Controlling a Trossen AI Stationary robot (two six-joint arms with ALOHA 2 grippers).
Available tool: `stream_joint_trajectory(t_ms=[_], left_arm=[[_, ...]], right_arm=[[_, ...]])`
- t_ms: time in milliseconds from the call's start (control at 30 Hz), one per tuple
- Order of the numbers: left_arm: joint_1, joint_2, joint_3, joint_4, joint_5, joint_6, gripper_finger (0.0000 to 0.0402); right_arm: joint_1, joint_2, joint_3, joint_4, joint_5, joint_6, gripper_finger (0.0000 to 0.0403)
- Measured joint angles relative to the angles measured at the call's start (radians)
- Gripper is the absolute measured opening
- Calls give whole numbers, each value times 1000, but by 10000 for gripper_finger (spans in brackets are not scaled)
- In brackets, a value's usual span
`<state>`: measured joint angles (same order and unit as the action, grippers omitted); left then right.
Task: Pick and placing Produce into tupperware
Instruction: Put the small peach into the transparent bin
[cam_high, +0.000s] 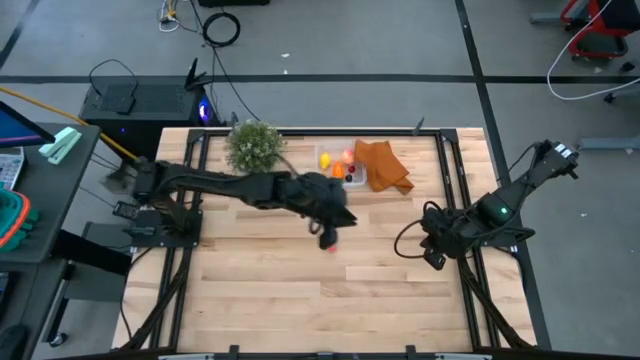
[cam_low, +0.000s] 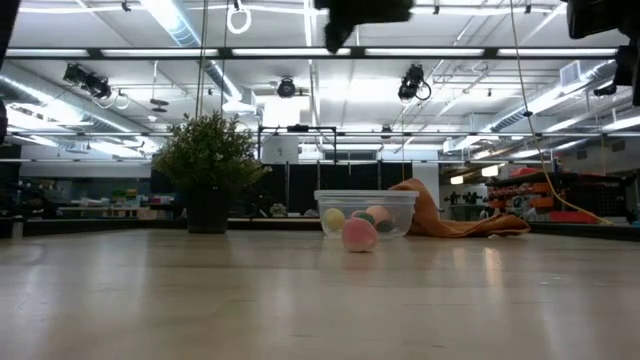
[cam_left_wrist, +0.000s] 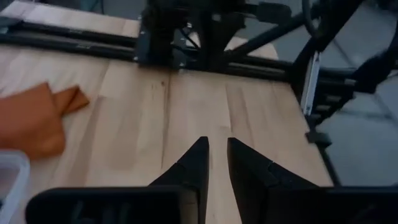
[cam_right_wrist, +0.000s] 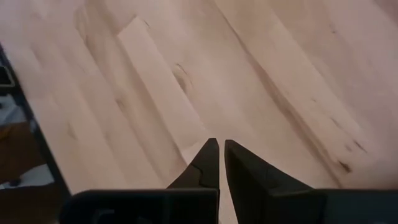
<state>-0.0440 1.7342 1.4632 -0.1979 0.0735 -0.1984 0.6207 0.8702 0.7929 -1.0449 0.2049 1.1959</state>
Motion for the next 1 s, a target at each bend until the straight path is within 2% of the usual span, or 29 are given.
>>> stream_joint_trajectory(t_ms=[233,400,600,1000], left_arm=[[14,172,273,-308,-11,81,82],[20,264,401,-483,-11,118,90],[7,314,410,-548,-10,126,120],[-32,444,410,-633,-27,184,226]], right_arm=[[39,-2,0,-35,62,-2,0],[39,-2,0,-41,73,-11,0],[39,-2,0,-43,74,-11,0],[39,-2,0,-54,73,-11,1]])
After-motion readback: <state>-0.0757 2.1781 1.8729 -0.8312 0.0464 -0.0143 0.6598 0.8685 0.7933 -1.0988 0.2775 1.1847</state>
